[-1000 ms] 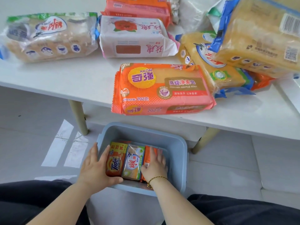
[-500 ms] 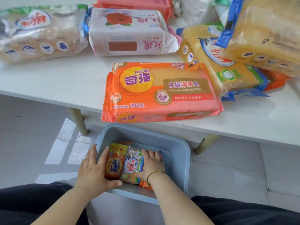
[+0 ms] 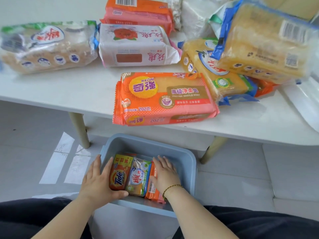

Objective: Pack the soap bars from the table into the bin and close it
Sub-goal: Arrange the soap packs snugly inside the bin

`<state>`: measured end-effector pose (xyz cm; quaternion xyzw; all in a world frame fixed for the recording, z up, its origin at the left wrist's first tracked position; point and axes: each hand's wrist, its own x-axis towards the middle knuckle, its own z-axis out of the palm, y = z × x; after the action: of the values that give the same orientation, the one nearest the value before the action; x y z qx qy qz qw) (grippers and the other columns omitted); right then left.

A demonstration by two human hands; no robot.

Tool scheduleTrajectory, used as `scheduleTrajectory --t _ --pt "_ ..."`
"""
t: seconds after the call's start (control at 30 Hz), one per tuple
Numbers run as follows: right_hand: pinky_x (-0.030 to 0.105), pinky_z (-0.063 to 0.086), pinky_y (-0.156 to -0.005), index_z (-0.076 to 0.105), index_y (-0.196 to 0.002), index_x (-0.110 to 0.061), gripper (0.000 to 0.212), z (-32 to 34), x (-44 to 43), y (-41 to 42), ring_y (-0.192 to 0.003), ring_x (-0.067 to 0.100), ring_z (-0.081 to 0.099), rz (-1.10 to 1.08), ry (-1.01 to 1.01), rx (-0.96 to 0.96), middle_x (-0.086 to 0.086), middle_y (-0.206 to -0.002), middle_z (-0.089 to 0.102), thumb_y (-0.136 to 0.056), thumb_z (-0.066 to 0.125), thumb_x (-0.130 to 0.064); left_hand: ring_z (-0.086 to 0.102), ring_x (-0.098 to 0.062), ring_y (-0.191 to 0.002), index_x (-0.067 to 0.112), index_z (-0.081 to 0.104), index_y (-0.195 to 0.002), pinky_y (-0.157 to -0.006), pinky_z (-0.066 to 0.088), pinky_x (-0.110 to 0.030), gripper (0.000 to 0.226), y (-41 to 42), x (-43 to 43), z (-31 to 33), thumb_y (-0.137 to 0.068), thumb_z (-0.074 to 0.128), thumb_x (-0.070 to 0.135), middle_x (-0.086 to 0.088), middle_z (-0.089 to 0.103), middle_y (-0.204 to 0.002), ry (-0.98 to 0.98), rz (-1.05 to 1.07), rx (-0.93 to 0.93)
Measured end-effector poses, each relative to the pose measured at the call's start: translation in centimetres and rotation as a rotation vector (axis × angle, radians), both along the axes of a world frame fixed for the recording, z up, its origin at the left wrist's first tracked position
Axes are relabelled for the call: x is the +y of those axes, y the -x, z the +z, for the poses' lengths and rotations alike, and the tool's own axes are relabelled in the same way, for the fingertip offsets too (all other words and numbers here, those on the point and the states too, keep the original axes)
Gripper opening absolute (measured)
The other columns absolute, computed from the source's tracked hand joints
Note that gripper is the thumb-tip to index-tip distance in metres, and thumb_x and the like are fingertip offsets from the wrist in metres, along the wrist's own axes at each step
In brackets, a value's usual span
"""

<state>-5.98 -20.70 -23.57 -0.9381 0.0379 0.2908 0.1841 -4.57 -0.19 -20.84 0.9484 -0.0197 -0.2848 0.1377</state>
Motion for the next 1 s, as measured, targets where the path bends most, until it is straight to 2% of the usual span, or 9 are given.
scheduleTrajectory --t 0.1,0.2,0.23,0.3,0.37,0.43,0.73,0.83,1.0 --pt "0.039 0.014 -0.117 0.041 -0.135 -0.017 0.047 3.2 -0.9 0.8 -0.142 0.02 0.02 -0.076 0.089 -0.259 0.003 -0.149 0.034 -0.09 0.05 -0.02 -0.011 -0.032 -0.142 0.032 -0.013 -0.142 -0.116 0.012 -0.045 0.122 -0.1 -0.1 0.5 -0.057 0.066 0.07 -0.009 -0.022 -0.153 0.039 -0.018 0.037" --pt "0.054 0.045 -0.092 0.07 -0.101 -0.011 0.053 5.6 -1.8 2.3 -0.113 0.037 0.058 -0.268 0.34 -0.592 0.016 -0.119 0.064 -0.051 0.083 -0.005 -0.013 -0.033 -0.142 0.032 -0.012 -0.142 -0.117 0.011 -0.044 0.125 0.1 0.1 1.3 -0.055 0.071 0.066 -0.011 -0.024 -0.152 0.085 -0.056 0.078" --pt "0.054 0.042 -0.096 0.064 -0.113 -0.01 0.058 6.3 -2.1 2.9 -0.119 0.038 0.053 -0.408 0.306 -0.535 0.018 -0.129 0.056 -0.057 0.078 0.001 -0.014 -0.033 -0.141 0.032 -0.013 -0.142 -0.117 0.012 -0.044 0.126 0.4 0.3 1.5 -0.055 0.072 0.066 -0.012 -0.025 -0.151 0.091 -0.077 0.09" --pt "0.044 0.034 -0.106 0.029 -0.141 -0.017 0.065 6.6 -2.7 3.7 -0.133 0.032 0.035 -0.74 0.161 -0.262 0.009 -0.152 0.025 -0.082 0.052 0.001 -0.014 -0.033 -0.141 0.032 -0.014 -0.142 -0.117 0.013 -0.043 0.126 0.8 0.5 1.7 -0.056 0.072 0.064 -0.012 -0.027 -0.151 0.084 -0.116 0.099" --pt "0.039 0.042 -0.098 0.013 -0.145 -0.021 0.066 6.3 -3.0 4.3 -0.124 0.031 0.045 -0.912 -0.033 -0.059 0.006 -0.15 0.029 -0.088 0.039 -0.001 -0.011 -0.031 -0.142 0.033 -0.013 -0.142 -0.116 0.016 -0.041 0.124 1.4 0.6 1.9 -0.058 0.074 0.059 -0.011 -0.025 -0.151 0.069 -0.128 0.081" --pt "0.037 0.046 -0.093 0.015 -0.144 -0.02 0.064 6.1 -3.1 4.2 -0.117 0.031 0.051 -0.901 -0.095 -0.063 0.006 -0.145 0.037 -0.088 0.037 0.001 -0.008 -0.03 -0.143 0.032 -0.012 -0.142 -0.116 0.018 -0.04 0.122 1.9 0.6 2.0 -0.06 0.075 0.055 -0.011 -0.023 -0.152 0.074 -0.111 0.056" --pt "0.032 0.042 -0.098 0.012 -0.145 -0.015 0.067 6.5 -3.0 2.5 -0.131 0.027 0.038 -0.728 -0.101 -0.061 0.004 -0.155 0.015 -0.087 0.038 0.006 -0.007 -0.029 -0.143 0.031 -0.012 -0.142 -0.116 0.018 -0.04 0.119 2.2 0.6 1.7 -0.063 0.074 0.053 -0.01 -0.022 -0.152 0.072 -0.04 0.033" --pt "0.033 0.041 -0.101 0.014 -0.145 -0.016 0.065 6.8 -3.0 2.6 -0.132 0.028 0.037 -0.754 -0.14 -0.035 0.005 -0.154 0.019 -0.087 0.038 0.003 -0.003 -0.03 -0.143 0.032 -0.012 -0.142 -0.116 0.019 -0.042 0.118 1.4 0.7 2.2 -0.063 0.073 0.056 -0.011 -0.017 -0.153 -0.001 -0.083 0.039" --pt "0.032 0.031 -0.109 0.011 -0.146 -0.016 0.063 9.2 -2.6 2.5 -0.138 0.024 0.026 -0.631 -0.077 -0.044 0.005 -0.154 0.018 -0.092 0.042 -0.013 -0.012 -0.029 -0.143 0.029 -0.017 -0.141 -0.116 0.004 -0.052 0.116 0.9 -0.3 4.2 -0.067 0.065 0.061 -0.011 -0.014 -0.155 -0.162 -0.129 -0.036"
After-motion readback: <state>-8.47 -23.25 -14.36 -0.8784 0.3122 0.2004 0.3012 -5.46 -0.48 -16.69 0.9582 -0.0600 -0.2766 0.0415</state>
